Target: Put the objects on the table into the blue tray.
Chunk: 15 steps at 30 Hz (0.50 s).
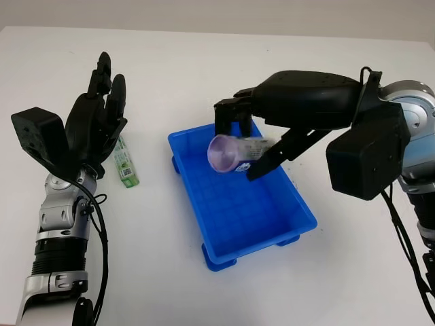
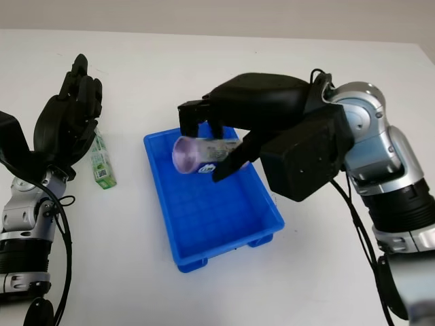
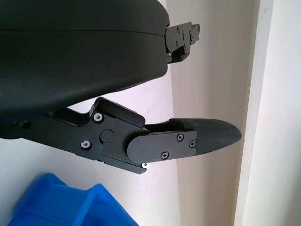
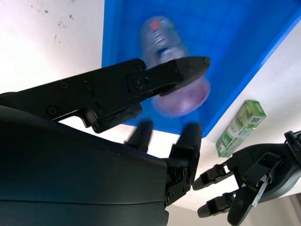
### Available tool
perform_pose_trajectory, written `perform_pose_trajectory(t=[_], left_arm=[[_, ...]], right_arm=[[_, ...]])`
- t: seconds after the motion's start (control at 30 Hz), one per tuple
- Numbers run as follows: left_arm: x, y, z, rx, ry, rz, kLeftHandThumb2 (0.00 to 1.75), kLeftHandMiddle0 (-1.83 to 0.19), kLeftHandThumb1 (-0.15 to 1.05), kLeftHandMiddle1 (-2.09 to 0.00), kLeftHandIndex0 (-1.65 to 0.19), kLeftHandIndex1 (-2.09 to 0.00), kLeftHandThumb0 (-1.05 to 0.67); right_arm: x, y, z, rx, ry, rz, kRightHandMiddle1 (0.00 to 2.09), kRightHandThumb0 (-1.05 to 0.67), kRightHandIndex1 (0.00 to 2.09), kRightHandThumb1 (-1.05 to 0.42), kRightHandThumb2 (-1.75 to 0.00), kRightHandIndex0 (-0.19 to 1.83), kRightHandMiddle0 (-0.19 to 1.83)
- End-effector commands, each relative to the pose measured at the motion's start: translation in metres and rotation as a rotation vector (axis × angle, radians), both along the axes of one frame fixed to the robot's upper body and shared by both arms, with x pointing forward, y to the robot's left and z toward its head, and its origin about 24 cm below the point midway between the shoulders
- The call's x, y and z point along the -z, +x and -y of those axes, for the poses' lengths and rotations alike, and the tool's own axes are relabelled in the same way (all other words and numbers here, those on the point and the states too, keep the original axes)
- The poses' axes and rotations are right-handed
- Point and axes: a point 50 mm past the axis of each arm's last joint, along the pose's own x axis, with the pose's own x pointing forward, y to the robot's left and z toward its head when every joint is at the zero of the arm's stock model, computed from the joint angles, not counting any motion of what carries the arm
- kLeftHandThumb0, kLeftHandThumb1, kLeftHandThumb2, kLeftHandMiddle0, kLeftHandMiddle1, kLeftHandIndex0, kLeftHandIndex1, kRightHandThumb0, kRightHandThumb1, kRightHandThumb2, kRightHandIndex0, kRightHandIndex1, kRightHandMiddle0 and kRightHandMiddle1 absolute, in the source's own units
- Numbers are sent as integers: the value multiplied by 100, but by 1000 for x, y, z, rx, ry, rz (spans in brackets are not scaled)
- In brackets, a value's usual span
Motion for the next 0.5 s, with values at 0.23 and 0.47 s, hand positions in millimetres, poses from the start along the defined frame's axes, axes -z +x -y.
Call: perform_pose_trajectory(t=[0.23,0.47], left_arm=[[-4,1,3,-3,14,20,54,19,105,-2,19,-1,-82],[-2,1,3,-4,10,20,54,19,105,-2,19,-2,-82]], right_arm=[[-7,-1,5,11,84,38,9,-59,15,-104,-8,-18,-13],[-15,14,23,98,467,119,7,-64,7,-105,-26,-17,-16]])
